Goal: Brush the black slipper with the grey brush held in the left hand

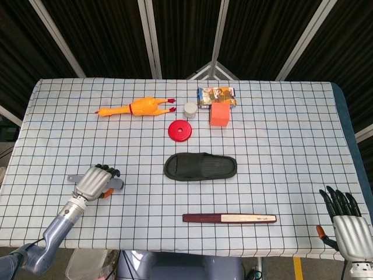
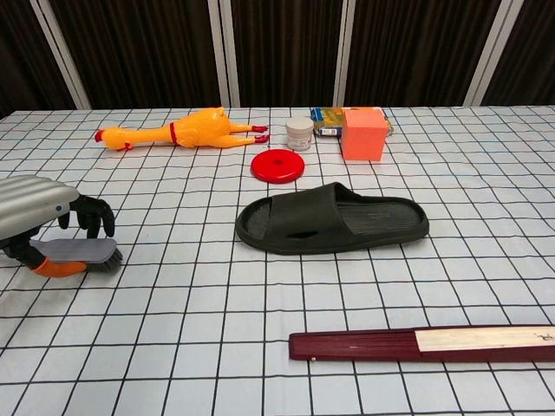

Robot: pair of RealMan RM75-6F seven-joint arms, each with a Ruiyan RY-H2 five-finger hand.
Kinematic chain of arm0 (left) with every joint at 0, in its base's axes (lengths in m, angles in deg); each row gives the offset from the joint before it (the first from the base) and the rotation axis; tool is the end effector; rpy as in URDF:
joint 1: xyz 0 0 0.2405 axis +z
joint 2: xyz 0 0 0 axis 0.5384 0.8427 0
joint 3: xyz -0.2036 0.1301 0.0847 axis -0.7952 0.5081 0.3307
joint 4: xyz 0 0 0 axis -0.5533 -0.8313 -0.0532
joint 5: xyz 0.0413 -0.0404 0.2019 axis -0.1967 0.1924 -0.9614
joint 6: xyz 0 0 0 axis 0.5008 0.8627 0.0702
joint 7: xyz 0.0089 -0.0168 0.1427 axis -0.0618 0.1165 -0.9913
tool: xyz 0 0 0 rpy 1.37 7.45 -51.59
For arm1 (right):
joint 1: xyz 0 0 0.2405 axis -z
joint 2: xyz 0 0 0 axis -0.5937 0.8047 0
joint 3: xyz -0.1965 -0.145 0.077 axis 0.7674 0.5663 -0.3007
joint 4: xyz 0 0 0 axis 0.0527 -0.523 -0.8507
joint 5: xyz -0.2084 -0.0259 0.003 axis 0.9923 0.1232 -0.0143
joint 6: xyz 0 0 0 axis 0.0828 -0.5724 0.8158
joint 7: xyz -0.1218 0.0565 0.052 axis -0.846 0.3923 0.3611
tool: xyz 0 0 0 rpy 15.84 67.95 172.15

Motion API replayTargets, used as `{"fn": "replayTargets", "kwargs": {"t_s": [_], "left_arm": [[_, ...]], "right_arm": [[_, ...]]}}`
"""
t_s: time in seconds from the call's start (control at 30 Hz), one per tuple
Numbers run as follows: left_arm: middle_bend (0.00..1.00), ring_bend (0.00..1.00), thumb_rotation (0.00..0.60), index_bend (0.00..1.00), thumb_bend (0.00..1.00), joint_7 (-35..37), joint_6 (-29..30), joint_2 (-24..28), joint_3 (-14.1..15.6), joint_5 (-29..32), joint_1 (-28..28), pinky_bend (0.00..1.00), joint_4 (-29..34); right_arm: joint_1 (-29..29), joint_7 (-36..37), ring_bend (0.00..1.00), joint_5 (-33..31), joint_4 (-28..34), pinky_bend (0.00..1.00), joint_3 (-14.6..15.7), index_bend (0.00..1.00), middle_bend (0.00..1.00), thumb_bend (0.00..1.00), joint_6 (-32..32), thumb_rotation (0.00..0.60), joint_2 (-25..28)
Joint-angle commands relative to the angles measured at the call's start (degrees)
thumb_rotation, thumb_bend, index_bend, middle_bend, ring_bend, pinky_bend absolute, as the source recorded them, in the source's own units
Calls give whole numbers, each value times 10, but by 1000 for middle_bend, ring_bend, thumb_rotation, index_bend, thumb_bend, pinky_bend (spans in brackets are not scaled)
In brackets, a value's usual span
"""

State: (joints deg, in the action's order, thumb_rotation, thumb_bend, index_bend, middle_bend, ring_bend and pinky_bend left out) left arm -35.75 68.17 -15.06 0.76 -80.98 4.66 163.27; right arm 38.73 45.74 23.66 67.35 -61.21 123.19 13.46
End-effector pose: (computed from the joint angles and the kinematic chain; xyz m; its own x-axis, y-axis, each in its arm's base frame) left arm -0.2466 0.2832 -0.0025 0.6111 0.2249 0.7590 0.7635 -0.4206 -0.4901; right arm -0.3019 -0.1243 0.1611 0.4827 -0.1204 0.8675 -0.8730 0.0133 0.4876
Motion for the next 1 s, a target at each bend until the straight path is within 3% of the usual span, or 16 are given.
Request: {"fn": "replayTargets", "kwargs": {"t_s": [0.03, 0.67, 0.87, 1.0], "left_arm": [[536, 410, 600, 429, 603, 2, 3, 1, -1, 1, -1, 457, 1], [635, 517, 600, 534, 673, 46, 30, -12, -1, -8, -4, 562, -30], [635, 517, 600, 536, 666, 68, 15, 7, -30, 9, -27, 562, -1], [636, 517, 600, 538, 653, 61, 0, 22, -53, 17, -51, 562, 25]], "right_arm": [[0, 1, 0, -1, 0, 0, 0, 0, 0, 383, -1, 600, 1], [-1, 5, 0, 10, 1, 0, 5, 0, 0, 383, 2, 600, 3], [-17, -18, 0, 44, -14, 2, 9, 0, 0, 388, -14, 600, -18], [-53, -43, 0, 58, -16, 39, -1, 0, 0, 483, -55, 600, -38]]}}
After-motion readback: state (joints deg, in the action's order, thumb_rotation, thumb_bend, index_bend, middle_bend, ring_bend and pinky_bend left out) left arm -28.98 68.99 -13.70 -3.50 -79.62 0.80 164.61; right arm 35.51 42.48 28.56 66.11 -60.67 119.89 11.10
